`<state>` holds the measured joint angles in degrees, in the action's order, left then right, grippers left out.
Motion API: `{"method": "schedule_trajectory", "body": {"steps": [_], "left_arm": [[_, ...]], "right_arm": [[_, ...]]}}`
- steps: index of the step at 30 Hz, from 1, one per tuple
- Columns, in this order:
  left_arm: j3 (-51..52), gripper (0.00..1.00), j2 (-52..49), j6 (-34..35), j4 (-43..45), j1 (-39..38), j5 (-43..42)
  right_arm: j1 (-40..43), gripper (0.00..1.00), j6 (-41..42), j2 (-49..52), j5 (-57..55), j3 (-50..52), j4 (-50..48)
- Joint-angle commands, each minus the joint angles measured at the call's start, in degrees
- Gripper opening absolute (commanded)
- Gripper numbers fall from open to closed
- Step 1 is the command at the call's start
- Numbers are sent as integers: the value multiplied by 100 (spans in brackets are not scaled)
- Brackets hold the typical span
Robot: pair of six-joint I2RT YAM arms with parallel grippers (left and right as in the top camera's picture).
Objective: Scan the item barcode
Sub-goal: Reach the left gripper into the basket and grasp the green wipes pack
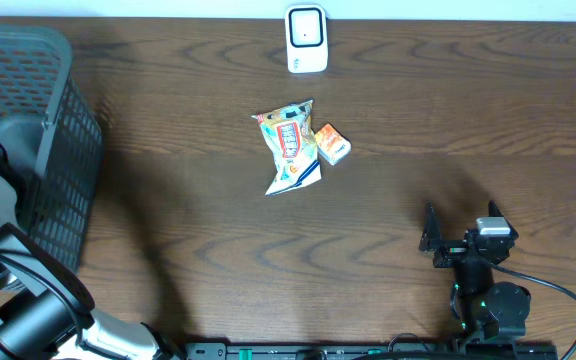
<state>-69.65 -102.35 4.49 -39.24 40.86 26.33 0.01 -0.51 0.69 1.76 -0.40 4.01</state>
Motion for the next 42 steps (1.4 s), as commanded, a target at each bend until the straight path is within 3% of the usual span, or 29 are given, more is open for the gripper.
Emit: {"method": "schedule_trajectory", "body": {"steps": [1, 4, 10, 19, 28, 32, 36, 37, 42], "left_arm": [[76, 88, -42, 55, 74, 210, 138], [76, 89, -42, 55, 179, 402, 94], [90, 88, -42, -57, 411, 756, -1095], [203, 88, -68, -232, 535, 789, -1325], [214, 72, -356, -229, 575, 901, -1320], [214, 46, -439, -227, 640, 927, -1327], [192, 12, -431, -225, 675, 927, -1329], [177, 8, -424, -219, 654, 927, -1329], [24, 8, -153, 61, 417, 916, -1333]], "right_arm": [[28, 99, -39, -20, 9, 9, 24], [28, 99, -42, -20, 9, 9, 24], [28, 99, -42, -20, 9, 9, 24], [28, 99, -42, -20, 9, 9, 24], [28, 99, -39, -20, 9, 9, 24], [28, 99, -39, -20, 9, 9, 24], [28, 99, -39, -20, 9, 9, 24], [28, 99, -39, -20, 9, 9, 24], [28, 99, -39, -20, 9, 9, 24]]}}
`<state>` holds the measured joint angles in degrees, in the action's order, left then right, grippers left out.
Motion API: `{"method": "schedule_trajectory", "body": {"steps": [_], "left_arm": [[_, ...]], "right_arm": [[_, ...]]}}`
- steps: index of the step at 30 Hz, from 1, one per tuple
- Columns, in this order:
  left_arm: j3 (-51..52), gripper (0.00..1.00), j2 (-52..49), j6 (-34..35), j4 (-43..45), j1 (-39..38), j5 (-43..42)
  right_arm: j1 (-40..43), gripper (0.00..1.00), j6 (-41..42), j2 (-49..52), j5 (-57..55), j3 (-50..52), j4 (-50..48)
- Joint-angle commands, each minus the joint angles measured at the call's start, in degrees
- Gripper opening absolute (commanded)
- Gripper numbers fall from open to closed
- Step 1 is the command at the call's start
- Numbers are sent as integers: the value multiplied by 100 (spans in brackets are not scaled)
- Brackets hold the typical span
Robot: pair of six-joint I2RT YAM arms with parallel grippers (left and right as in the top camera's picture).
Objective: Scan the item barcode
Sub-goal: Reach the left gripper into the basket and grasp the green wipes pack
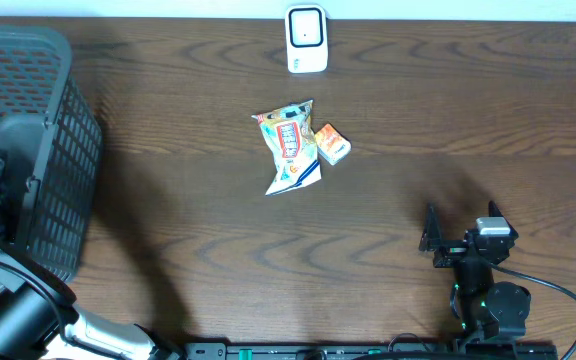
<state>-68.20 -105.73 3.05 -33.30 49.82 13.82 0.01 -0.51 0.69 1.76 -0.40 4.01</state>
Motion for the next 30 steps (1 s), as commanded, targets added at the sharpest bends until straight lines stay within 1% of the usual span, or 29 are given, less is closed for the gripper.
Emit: {"method": "schedule_trajectory", "body": {"steps": [1, 4, 9, 12, 14, 17, 20, 22, 24, 26, 28, 30], "left_arm": [[-177, 8, 302, 291, -260, 20, -103], [-302, 8, 754, 544, -396, 20, -315], [-304, 8, 1860, 734, -278, 20, -949], [-304, 8, 2520, 1117, -118, 20, -1182], [-304, 7, 2940, 1541, 42, 20, -1493], [-304, 7, 3366, 2194, 363, 20, -2382], [-304, 8, 3654, 2889, 1043, -66, -3875], [-304, 7, 3742, 3226, 1600, -232, -4671], [-304, 7, 3797, 3585, 2208, -555, -5263], [-304, 7, 3823, 3718, 2599, -964, -5525], [-304, 7, 3840, 3707, 2728, -1451, -5536], [-304, 8, 3838, 3497, 2747, -2070, -5515]], "right_arm": [[28, 99, -39, -20, 11, 9, 24], [28, 99, -39, -20, 9, 9, 24], [28, 99, -39, -20, 9, 9, 24], [28, 99, -39, -20, 9, 9, 24], [28, 99, -39, -20, 11, 9, 24], [28, 99, -42, -20, 11, 9, 24], [28, 99, -39, -20, 9, 9, 24], [28, 99, -42, -20, 11, 9, 24], [28, 99, -39, -20, 11, 9, 24], [28, 99, -42, -20, 9, 9, 24], [28, 99, -39, -20, 9, 9, 24], [28, 99, -39, -20, 9, 9, 24]]}}
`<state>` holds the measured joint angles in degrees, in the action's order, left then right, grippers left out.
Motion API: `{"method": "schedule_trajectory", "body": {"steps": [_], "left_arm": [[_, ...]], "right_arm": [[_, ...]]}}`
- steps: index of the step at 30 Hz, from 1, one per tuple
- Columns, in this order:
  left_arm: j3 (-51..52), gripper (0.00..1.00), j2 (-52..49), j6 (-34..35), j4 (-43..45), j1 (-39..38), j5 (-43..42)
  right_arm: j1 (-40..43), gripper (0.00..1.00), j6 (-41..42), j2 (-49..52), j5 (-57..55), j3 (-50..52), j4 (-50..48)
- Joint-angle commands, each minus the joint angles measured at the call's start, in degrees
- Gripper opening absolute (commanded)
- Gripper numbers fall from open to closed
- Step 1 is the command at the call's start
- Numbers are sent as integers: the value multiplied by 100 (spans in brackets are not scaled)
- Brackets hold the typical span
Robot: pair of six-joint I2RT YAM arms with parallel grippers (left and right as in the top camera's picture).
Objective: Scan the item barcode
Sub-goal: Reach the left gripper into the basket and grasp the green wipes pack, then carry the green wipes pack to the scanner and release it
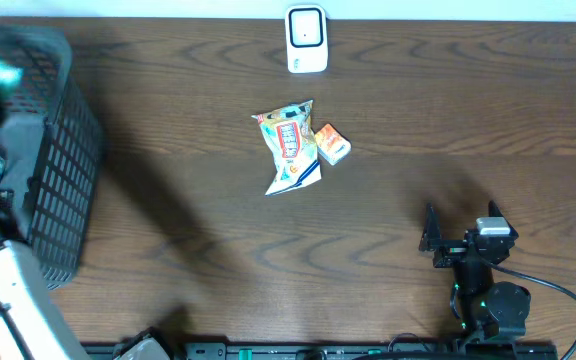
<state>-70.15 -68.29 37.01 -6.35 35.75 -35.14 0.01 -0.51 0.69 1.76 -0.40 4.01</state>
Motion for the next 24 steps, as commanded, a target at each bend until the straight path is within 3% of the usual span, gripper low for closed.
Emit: {"method": "schedule_trajectory", "body": {"steps": [1, 5, 14, 19, 24], "left_arm": [[-109, 7, 87, -13, 52, -844, -619], [-107, 7, 15, -826, -4, -1843, -437], [-107, 8, -671, -2441, -1381, -3773, 1322], [-107, 7, -1486, -2494, -1272, -4699, 1641], [-107, 7, -2273, -1974, -341, -5501, 1641]], "right_arm": [[28, 99, -39, -20, 9, 9, 24], [28, 99, -39, -20, 9, 9, 24], [28, 99, -39, -20, 9, 9, 24], [28, 99, -42, -20, 9, 9, 24], [28, 99, -39, -20, 9, 9, 24]]}}
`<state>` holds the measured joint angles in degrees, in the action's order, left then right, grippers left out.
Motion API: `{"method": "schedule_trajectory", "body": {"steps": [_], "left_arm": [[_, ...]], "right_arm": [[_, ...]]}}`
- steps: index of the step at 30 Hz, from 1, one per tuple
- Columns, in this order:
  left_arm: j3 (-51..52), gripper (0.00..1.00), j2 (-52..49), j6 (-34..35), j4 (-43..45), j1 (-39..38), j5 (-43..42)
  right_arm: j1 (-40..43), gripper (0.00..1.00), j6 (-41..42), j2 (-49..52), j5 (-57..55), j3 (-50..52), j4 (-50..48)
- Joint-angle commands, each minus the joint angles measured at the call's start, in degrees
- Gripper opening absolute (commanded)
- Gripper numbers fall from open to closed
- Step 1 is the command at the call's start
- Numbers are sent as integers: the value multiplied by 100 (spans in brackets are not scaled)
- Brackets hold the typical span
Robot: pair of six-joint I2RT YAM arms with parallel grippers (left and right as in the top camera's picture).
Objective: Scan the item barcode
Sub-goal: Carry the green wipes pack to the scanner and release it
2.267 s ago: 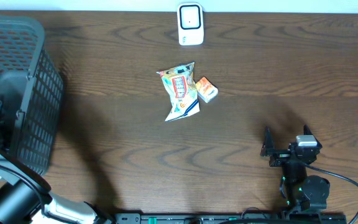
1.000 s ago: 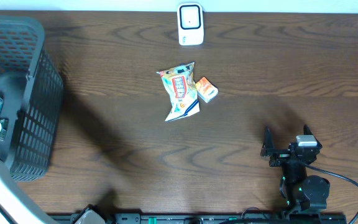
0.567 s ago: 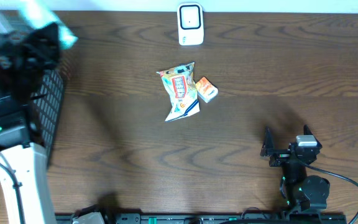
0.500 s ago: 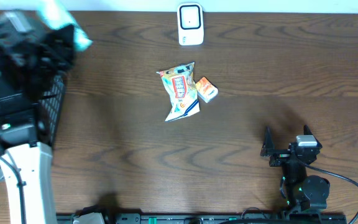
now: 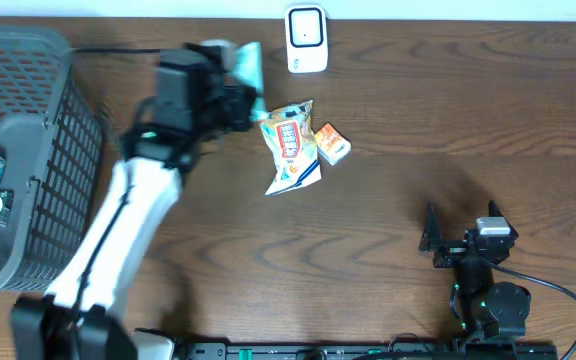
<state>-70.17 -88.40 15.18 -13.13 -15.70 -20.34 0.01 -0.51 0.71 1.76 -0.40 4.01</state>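
Observation:
My left arm reaches across the table and its gripper (image 5: pixel 240 90) is shut on a small teal and white packet (image 5: pixel 247 62), held above the table just left of the white barcode scanner (image 5: pixel 306 38) at the far edge. The view is blurred there, so the packet's barcode side cannot be made out. At the near right my right gripper (image 5: pixel 460 228) rests open with nothing in it.
A dark mesh basket (image 5: pixel 63 140) fills the left side, holding another teal packet and a dark round item. A snack bag (image 5: pixel 290 145) and a small orange box (image 5: pixel 331 143) lie mid-table, right beside the left gripper.
My left gripper was over the basket at the far left with the teal packet. It now holds the packet near the scanner, above the snack bag. The right arm has not moved.
My left arm was down inside the basket. Then a teal packet showed at the gripper in the basket. After that the packet was raised at the basket's far rim, and now it is held beside the scanner. The right arm stayed parked throughout.

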Motion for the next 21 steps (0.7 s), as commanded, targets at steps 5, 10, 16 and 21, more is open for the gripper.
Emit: {"method": "schedule_trajectory", "body": {"steps": [5, 10, 16, 21], "left_arm": [[-105, 7, -1012, 826, 1285, -938, 417], [-105, 8, -1762, 1644, 1963, -1366, 754], [-105, 7, -2389, 2116, 2957, -1768, 756], [-105, 8, -2765, 2116, 3646, -2017, 765]], "right_arm": [[28, 99, -39, -22, 9, 9, 24], [28, 99, -39, -22, 9, 9, 24], [28, 99, -39, -22, 9, 9, 24], [28, 99, -39, -22, 9, 9, 24]]}}
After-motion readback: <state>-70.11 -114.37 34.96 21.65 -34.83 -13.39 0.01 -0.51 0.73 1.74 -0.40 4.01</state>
